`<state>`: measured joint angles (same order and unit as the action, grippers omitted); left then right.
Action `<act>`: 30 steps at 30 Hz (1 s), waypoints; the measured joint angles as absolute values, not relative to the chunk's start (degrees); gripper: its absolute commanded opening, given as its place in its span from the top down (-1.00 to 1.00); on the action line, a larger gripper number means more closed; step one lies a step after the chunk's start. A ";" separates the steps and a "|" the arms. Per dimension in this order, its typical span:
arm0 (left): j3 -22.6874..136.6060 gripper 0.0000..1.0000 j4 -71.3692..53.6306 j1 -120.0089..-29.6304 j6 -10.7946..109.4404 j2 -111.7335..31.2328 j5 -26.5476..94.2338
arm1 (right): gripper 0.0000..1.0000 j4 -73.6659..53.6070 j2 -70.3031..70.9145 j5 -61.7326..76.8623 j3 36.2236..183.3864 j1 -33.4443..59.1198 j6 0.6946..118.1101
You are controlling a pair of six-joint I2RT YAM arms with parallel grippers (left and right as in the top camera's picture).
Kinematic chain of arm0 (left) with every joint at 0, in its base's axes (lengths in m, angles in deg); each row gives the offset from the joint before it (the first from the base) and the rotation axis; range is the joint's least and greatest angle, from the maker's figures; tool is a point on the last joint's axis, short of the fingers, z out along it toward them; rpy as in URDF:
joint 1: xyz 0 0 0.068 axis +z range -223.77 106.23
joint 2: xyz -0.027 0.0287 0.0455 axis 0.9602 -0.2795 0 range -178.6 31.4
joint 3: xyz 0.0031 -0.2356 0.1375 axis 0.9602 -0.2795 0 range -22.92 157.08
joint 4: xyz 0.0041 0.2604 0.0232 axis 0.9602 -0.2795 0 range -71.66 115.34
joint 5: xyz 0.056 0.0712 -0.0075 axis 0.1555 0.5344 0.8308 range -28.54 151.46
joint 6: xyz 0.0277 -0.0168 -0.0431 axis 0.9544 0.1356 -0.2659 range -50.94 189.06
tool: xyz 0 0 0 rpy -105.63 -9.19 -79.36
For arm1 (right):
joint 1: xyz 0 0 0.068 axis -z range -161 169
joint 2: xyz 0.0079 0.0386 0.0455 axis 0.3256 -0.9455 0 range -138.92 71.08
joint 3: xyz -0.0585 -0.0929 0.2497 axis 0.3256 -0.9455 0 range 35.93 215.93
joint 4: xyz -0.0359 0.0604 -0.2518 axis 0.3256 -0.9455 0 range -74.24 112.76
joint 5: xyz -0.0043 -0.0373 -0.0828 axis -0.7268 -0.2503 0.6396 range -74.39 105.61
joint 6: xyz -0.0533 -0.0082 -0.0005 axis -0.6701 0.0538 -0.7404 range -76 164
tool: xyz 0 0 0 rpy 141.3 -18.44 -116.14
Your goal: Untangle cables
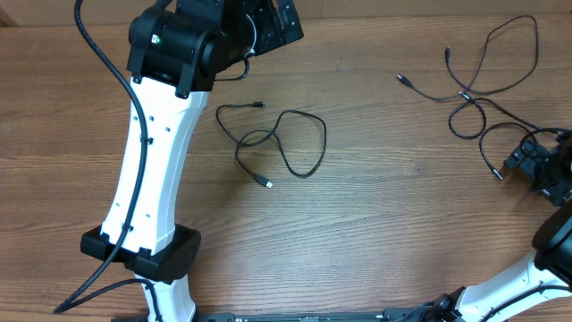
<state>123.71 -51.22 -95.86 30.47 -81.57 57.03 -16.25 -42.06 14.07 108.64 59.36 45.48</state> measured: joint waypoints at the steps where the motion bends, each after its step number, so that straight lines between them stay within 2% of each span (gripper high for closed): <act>1: 123.71 -0.99 -51.22 -95.86 30.47 -81.57 57.03 | -1.00 -16.23 -42.11 14.13 108.64 59.36 45.46; 14: 123.71 -0.99 -51.22 -95.86 30.47 -81.57 57.03 | -1.00 -10.61 -42.89 14.77 108.64 59.36 45.50; 30: 123.69 -0.99 -51.22 -95.86 30.47 -81.57 57.03 | -1.00 3.07 -43.48 13.28 108.61 59.36 44.65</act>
<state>123.69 -51.22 -95.86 30.47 -81.57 57.03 3.07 -43.48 13.28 108.61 59.36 44.65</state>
